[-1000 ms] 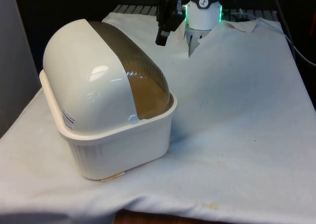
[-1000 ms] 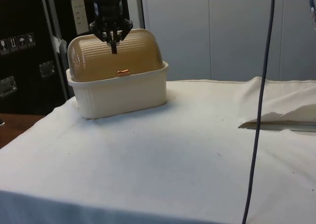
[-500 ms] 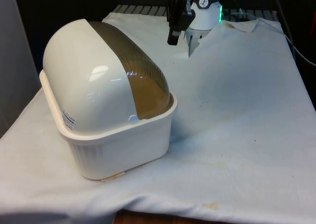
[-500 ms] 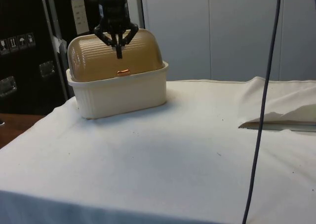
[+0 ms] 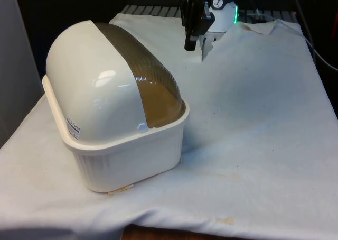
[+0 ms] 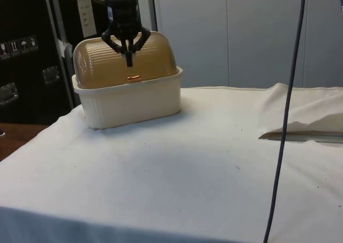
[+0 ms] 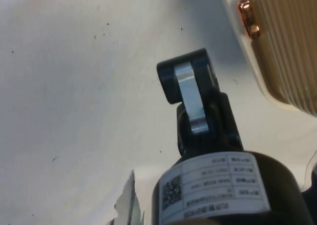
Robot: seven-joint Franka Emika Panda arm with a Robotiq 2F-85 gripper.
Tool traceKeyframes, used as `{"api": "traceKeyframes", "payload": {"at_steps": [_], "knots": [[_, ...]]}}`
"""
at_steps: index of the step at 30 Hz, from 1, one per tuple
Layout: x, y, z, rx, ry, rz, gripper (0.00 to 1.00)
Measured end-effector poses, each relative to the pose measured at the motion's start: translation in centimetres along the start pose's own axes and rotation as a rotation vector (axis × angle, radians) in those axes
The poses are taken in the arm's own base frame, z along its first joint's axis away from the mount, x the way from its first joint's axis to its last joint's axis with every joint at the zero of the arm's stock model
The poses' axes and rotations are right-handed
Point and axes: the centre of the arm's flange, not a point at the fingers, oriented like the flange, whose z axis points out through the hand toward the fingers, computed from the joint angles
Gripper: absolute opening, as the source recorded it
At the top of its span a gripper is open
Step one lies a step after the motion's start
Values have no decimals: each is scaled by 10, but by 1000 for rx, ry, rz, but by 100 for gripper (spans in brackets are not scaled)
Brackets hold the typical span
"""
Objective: Open the lid, then close it.
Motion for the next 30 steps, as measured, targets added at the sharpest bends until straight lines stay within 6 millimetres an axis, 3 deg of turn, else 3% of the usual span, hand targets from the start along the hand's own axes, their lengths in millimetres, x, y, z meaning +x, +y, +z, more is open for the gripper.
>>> {"api": "traceKeyframes", "payload": {"at_steps": [30], "knots": [[-2, 0, 2, 12, -25, -224, 0]]}}
